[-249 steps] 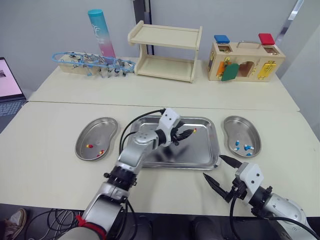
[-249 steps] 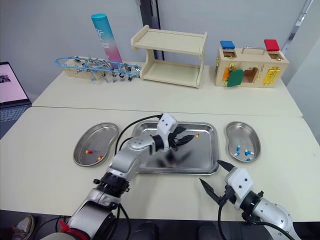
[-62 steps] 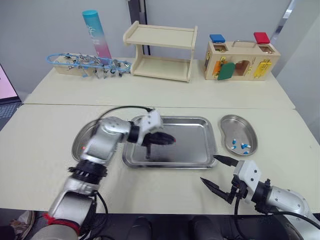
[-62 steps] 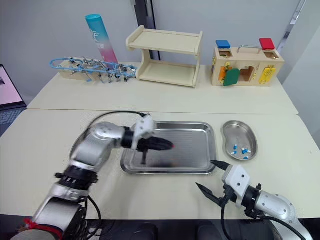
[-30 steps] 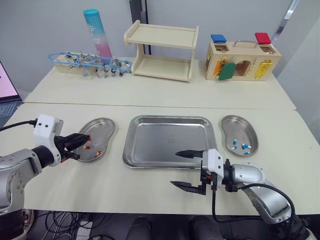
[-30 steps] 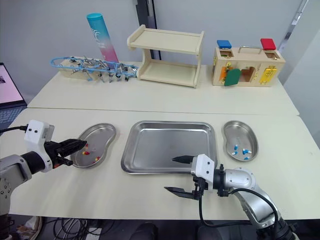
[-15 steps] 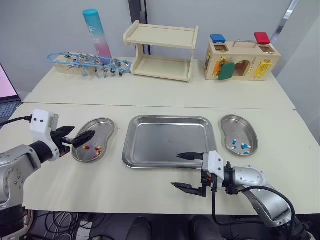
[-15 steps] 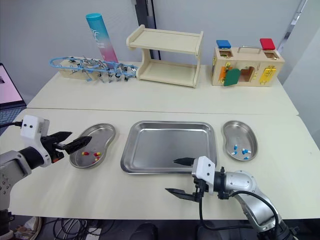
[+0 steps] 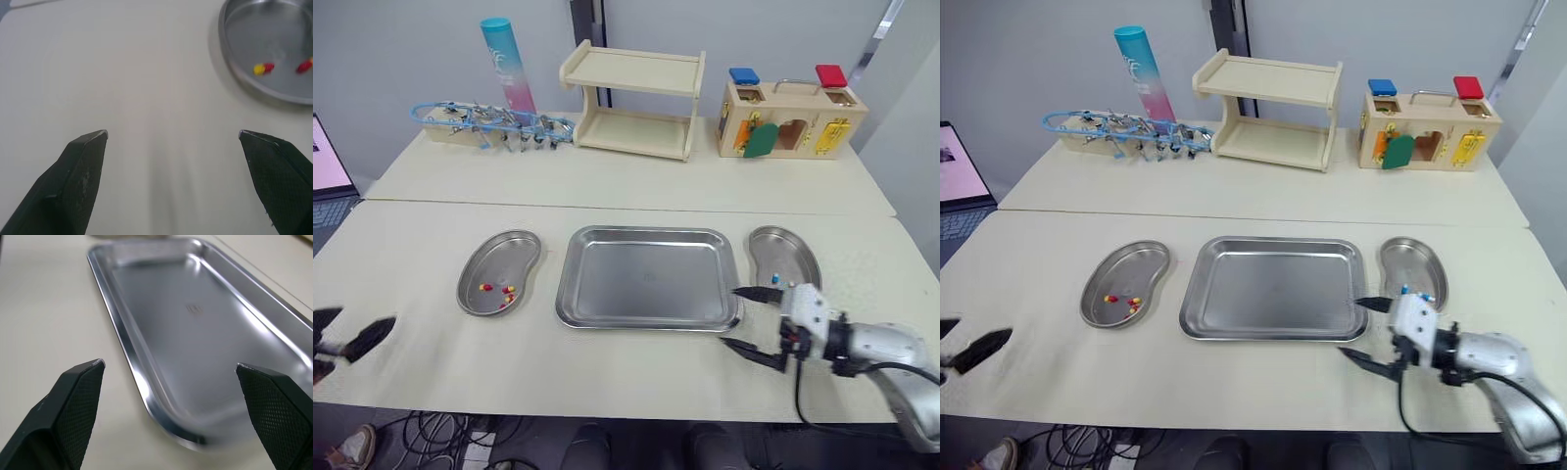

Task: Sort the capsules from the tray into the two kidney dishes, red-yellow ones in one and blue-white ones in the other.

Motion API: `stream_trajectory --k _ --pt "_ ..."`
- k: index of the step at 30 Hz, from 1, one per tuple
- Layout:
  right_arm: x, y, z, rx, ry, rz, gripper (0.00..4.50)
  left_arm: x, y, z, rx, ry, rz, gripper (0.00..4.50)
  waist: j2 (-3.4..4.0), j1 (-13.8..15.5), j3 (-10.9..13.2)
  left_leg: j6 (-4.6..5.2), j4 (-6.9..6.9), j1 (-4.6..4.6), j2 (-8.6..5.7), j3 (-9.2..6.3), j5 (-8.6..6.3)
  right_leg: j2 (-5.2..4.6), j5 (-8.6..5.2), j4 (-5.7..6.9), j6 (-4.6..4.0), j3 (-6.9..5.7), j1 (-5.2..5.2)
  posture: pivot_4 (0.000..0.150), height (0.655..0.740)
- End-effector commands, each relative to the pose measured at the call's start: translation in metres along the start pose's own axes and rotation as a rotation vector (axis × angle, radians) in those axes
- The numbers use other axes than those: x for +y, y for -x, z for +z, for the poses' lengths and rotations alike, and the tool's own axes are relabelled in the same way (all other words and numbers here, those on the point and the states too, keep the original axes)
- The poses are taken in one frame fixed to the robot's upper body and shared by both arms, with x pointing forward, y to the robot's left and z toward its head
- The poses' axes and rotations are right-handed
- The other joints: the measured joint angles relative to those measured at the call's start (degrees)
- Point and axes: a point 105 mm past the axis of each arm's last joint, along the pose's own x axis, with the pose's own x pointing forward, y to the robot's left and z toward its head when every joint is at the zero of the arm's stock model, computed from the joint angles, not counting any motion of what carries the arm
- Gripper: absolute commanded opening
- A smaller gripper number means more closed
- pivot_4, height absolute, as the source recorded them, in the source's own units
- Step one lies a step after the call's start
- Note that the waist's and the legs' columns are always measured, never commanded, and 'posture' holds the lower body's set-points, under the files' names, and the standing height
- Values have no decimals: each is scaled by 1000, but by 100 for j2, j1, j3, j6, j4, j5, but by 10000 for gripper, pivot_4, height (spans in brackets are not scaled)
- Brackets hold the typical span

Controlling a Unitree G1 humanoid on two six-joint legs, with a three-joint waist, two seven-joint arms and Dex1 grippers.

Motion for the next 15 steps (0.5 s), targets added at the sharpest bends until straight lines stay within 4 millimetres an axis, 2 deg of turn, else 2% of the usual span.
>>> stream_trajectory --k 1,4,6,10,15 --pt "-26 39 -8 77 39 -61 45000 11 8 5 -30 -45 34 44496 -5 11 -2 0 0 0 0 -1 0 0 0 1 0 -2 1 1500 7400" --pt "-54 69 -22 167 65 -140 45000 1 2 -10 76 -88 -7 44496 -7 -4 -4 0 1 1 0 -1 0 0 0 2 0 -2 4 1500 7400" --pt "-67 82 -28 203 81 -172 45000 -2 0 -18 135 -111 -5 44496 -4 -26 -2 0 0 4 0 4 0 0 0 2 0 2 3 1500 7400" --pt "-78 97 -38 263 115 -177 45000 -9 -1 -16 105 -118 -42 44496 -2 -54 0 0 -4 3 4 5 0 3 -1 3 -3 3 -1 1500 7400" --pt "-87 111 -52 339 130 -180 45000 -2 -1 -15 67 -83 -2 44496 9 -68 5 0 -3 5 4 11 0 2 -1 3 -2 7 0 1500 7400"
